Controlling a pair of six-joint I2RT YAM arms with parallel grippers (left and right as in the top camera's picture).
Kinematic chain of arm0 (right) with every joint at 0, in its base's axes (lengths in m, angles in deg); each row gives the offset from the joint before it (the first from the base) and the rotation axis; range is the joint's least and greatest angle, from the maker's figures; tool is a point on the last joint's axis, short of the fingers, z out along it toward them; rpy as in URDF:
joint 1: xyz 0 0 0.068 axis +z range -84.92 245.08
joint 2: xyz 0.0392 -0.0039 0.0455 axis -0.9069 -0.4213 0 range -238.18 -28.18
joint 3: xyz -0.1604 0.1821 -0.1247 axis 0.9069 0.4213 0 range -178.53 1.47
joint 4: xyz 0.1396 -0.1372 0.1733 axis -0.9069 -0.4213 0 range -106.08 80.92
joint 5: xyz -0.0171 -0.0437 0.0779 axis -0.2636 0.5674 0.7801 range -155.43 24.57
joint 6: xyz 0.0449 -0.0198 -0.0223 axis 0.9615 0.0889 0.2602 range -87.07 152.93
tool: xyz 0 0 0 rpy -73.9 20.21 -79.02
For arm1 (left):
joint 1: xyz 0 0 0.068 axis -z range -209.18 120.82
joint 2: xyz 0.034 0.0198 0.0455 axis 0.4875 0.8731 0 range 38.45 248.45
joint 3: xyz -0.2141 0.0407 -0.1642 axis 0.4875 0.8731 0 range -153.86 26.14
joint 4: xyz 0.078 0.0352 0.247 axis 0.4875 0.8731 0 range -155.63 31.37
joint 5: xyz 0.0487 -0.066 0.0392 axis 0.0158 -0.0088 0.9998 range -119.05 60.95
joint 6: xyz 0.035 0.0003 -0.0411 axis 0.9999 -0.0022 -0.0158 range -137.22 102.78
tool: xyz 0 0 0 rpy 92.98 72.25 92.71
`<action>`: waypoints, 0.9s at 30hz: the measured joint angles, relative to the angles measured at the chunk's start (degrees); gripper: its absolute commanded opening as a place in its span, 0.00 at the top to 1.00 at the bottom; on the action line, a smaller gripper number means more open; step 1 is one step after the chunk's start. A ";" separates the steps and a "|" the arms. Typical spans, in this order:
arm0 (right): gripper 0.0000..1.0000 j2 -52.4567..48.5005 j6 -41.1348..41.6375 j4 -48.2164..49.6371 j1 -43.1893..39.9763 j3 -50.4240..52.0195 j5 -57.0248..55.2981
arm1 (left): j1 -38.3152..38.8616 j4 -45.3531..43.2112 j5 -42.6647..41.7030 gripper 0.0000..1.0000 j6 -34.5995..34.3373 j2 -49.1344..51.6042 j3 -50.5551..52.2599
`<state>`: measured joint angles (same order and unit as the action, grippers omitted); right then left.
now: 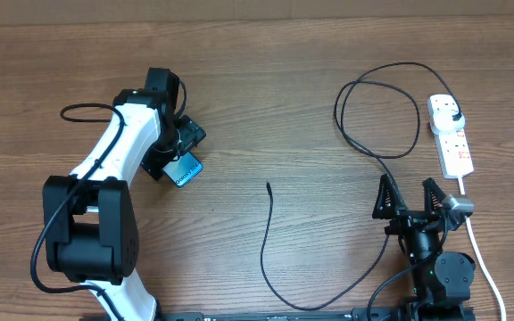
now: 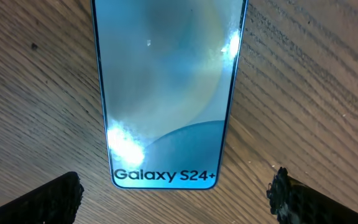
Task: Plug charger to phone and switch on socket
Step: 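Move the left gripper down over the Galaxy S24+ phone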
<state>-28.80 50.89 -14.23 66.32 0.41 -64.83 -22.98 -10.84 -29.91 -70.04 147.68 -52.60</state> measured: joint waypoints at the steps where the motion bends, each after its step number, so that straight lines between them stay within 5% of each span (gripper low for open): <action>1: 0.00 0.00 0.00 -0.02 0.00 0.00 0.00 | 0.00 0.00 -0.02 0.00 -0.07 0.00 0.00; 11: 0.00 0.00 0.02 0.02 -0.02 0.00 0.00 | -9.62 1.20 -5.95 0.00 1.14 0.46 -0.11; 27: 0.00 0.00 0.00 0.00 -0.02 0.00 0.00 | -6.38 8.24 -5.95 0.00 3.65 10.97 -12.79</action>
<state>-28.80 50.89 -14.23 66.29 0.41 -64.83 -29.36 -2.60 -35.85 -66.39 158.65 -65.39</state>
